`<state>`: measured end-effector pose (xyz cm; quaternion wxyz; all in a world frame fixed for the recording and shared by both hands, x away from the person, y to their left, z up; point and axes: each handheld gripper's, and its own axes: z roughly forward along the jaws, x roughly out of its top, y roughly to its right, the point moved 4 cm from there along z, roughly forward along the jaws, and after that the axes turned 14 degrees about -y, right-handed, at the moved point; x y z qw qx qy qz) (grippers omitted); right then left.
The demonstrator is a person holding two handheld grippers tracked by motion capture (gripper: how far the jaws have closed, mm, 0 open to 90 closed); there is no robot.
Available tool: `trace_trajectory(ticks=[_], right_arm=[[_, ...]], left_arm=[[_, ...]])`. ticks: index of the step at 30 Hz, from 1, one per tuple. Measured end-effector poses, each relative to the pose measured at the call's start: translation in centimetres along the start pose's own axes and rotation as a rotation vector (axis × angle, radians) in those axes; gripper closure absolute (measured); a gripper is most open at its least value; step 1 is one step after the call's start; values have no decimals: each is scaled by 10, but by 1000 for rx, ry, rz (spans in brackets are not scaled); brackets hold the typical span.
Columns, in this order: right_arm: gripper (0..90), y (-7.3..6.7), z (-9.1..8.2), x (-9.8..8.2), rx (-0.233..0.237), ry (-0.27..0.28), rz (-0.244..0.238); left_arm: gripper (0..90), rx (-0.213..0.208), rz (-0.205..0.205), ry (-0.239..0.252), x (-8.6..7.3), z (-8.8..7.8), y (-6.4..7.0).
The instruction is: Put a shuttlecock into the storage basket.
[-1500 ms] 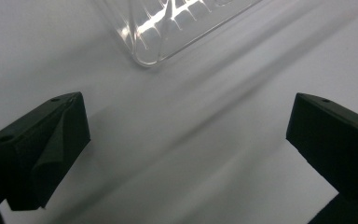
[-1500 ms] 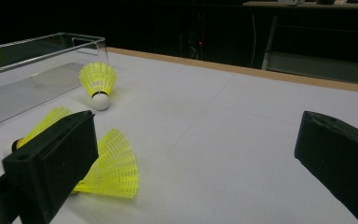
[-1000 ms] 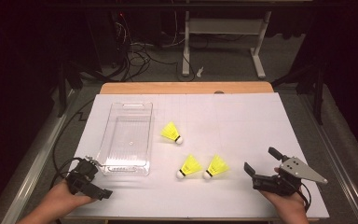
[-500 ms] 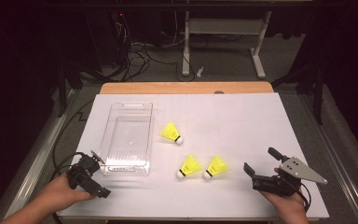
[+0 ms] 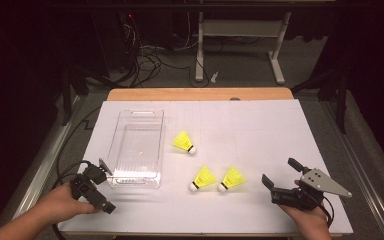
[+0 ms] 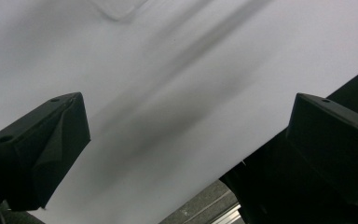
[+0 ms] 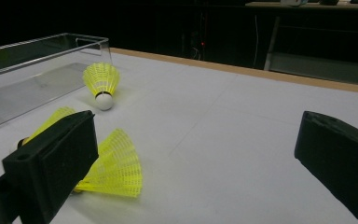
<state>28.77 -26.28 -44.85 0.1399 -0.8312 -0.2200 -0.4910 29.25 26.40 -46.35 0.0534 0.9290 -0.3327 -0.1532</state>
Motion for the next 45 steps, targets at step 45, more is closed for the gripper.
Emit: trace_trajectory(ticks=[45], right_arm=[[1,2,2,0,-1,-4,1]], left_arm=[[5,-4,228,-28,58,7,99]])
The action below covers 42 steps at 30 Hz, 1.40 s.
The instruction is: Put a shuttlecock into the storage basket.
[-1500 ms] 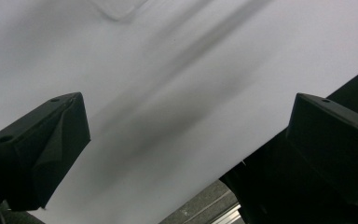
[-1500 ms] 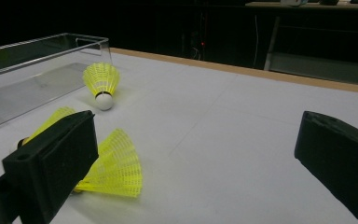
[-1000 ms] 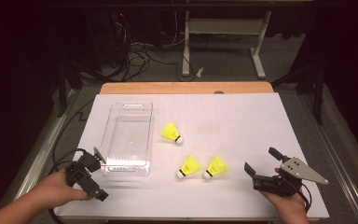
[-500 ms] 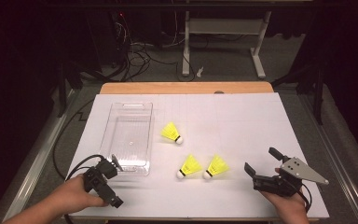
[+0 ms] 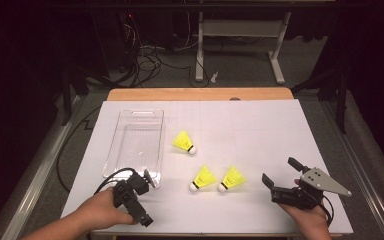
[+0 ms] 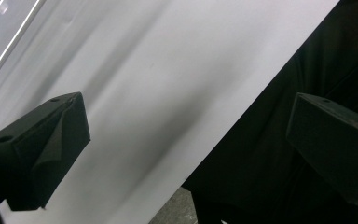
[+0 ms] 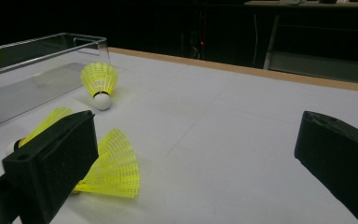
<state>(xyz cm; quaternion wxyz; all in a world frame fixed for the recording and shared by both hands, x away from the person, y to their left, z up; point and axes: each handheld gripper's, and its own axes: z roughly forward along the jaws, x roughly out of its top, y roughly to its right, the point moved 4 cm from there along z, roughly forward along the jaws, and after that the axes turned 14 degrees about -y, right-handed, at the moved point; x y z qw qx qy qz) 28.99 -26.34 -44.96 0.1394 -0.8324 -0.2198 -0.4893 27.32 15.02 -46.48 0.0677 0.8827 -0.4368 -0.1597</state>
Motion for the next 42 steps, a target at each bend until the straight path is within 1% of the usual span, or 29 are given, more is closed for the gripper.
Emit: trace_trajectory(ticks=[1,6,8,9,10,12,13,14,16,17,21,22,23,25,26,28,31,33,35,36,38,39,40,42], right_arm=[[1,-1,0,0,2,-2,-4],[2,-3,1,0,6,-5,-14],[1,-4,1,-1,7,-10,-13],[1,-4,1,-1,7,-10,-12],[1,-3,1,-1,7,-9,-13],[1,-4,1,0,7,-8,-14],[1,-4,0,0,7,-4,-17],[1,-4,0,0,7,-4,-17],[1,-4,0,0,11,-5,-17],[2,-4,0,0,11,-5,-18],[1,-5,0,0,14,-5,-22],[1,-5,0,0,14,-5,-23],[1,-5,0,0,14,-5,-23],[1,-4,-1,0,14,-3,-20],[1,-4,-1,0,14,-2,-20],[1,-4,-1,1,14,-1,-20],[1,-4,-1,0,14,-2,-22],[1,-3,0,0,14,-2,-25],[1,-4,0,0,14,-3,-25],[1,-4,0,0,15,-3,-27],[1,-3,0,0,15,-3,-26],[1,-3,0,0,15,-3,-26],[1,-3,0,0,15,-4,-25],[1,-4,0,1,16,-2,-23]], left_arm=[[5,0,0,0,0,0,0],[5,-2,36,4,12,-3,14],[5,-2,51,6,18,-4,19],[5,4,62,11,24,-6,24],[5,4,62,11,24,-6,24],[5,10,79,14,31,-8,28],[5,11,93,17,37,-10,34],[5,11,93,17,37,-10,34],[5,12,104,18,46,-11,41],[5,12,104,18,46,-11,41],[5,19,120,14,56,-12,47],[5,22,131,17,61,-14,49],[5,22,131,17,61,-14,49],[5,26,135,19,66,-14,51],[5,24,135,33,71,-12,53],[5,22,136,38,74,-11,53],[5,16,142,41,81,-7,54],[5,15,142,40,83,-7,54],[5,19,135,37,86,-7,55],[5,29,139,29,88,-9,55],[5,29,134,30,90,-10,55],[5,36,140,24,91,-11,55],[5,32,134,33,92,-12,56],[5,41,143,26,95,-15,57]])
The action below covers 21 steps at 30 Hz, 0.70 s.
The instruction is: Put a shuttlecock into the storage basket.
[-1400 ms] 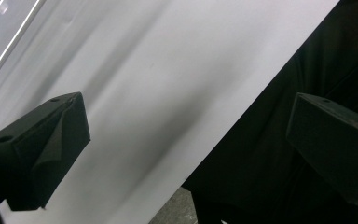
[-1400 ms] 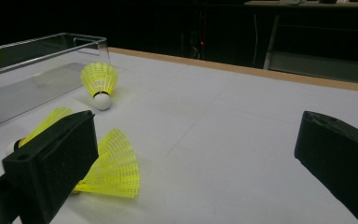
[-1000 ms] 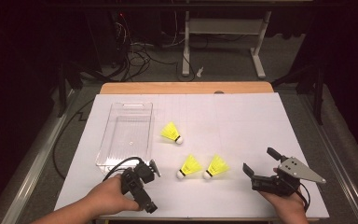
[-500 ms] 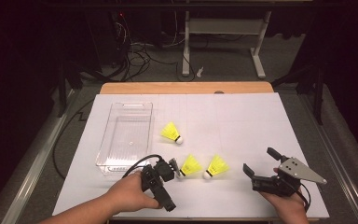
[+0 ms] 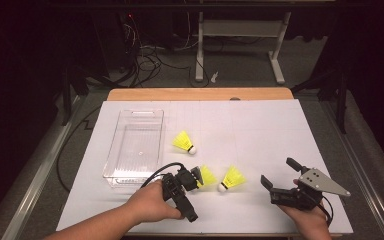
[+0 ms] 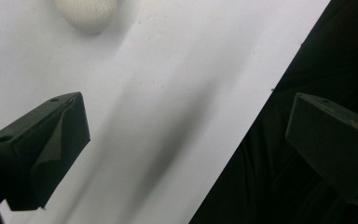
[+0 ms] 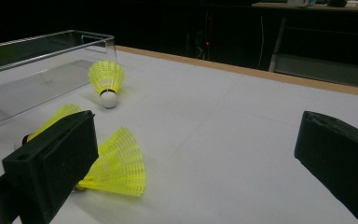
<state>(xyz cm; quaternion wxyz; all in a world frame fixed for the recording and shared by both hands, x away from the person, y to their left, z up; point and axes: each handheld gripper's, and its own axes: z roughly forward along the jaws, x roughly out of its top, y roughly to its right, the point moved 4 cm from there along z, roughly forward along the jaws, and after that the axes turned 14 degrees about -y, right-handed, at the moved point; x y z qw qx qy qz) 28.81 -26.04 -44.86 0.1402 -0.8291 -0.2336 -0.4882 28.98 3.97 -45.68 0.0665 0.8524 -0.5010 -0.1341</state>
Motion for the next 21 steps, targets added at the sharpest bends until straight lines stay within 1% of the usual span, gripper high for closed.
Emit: trace_trajectory(ticks=[4,7,8,9,13,14,16,21], right_arm=[[1,0,0,0,1,0,-1],[1,0,-1,0,2,1,-1],[1,0,-1,0,2,3,-3],[1,0,-1,0,2,3,-3],[1,0,-2,1,2,6,-2],[1,0,-2,1,2,6,-2],[1,1,-2,1,2,6,0],[1,1,-2,1,2,7,0]], left_arm=[[5,5,-6,6,4,-4,0],[5,13,-2,3,7,-8,0],[5,17,-2,2,10,-12,0],[5,17,-2,2,10,-12,0],[5,26,-4,2,14,-21,-2],[5,29,3,-2,15,-23,-3],[5,24,-3,7,17,-28,-4],[5,31,-17,24,22,-36,-8]])
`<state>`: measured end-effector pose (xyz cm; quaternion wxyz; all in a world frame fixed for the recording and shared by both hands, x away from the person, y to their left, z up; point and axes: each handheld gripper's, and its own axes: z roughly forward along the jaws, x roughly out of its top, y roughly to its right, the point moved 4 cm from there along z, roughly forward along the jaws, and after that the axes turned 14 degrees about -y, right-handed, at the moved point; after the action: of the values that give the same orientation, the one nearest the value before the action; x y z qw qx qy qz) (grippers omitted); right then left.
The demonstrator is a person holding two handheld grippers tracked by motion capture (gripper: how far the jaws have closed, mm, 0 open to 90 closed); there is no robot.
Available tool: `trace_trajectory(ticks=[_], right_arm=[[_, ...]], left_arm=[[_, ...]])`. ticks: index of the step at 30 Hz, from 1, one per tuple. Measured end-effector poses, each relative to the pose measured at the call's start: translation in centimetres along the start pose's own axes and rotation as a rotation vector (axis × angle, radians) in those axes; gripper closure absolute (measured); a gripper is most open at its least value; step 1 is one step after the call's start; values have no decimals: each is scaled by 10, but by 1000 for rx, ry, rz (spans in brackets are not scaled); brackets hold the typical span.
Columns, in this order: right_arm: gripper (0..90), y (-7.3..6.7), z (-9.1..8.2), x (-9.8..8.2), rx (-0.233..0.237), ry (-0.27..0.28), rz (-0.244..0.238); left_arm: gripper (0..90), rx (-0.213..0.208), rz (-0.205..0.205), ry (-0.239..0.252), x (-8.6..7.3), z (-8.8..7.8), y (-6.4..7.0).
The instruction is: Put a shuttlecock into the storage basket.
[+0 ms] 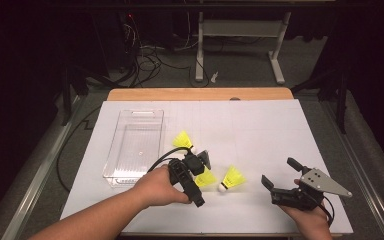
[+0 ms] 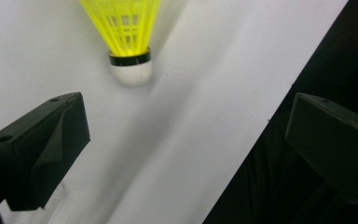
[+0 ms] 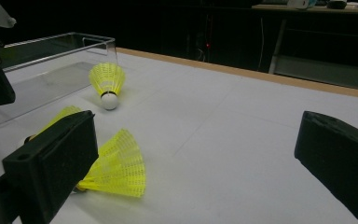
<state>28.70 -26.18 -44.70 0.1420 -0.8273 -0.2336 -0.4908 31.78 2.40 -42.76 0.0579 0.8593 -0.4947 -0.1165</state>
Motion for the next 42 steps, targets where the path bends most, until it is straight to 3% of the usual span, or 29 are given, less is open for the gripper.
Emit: trace_trajectory(ticks=[2,7,12,18,26,42], right_arm=[[1,0,0,0,0,0,0],[1,0,0,0,0,2,-2],[1,0,0,0,2,0,-1],[1,0,-1,0,2,1,0],[1,0,0,0,5,1,-2],[1,-1,0,-1,7,-2,-3]], left_arm=[[7,18,8,6,2,-3,-2],[7,10,-4,16,4,-3,-7],[22,24,-8,13,9,2,-11],[32,8,-14,5,14,11,-14],[86,-9,-18,-7,19,24,-15],[213,-4,-39,-31,24,36,-23]])
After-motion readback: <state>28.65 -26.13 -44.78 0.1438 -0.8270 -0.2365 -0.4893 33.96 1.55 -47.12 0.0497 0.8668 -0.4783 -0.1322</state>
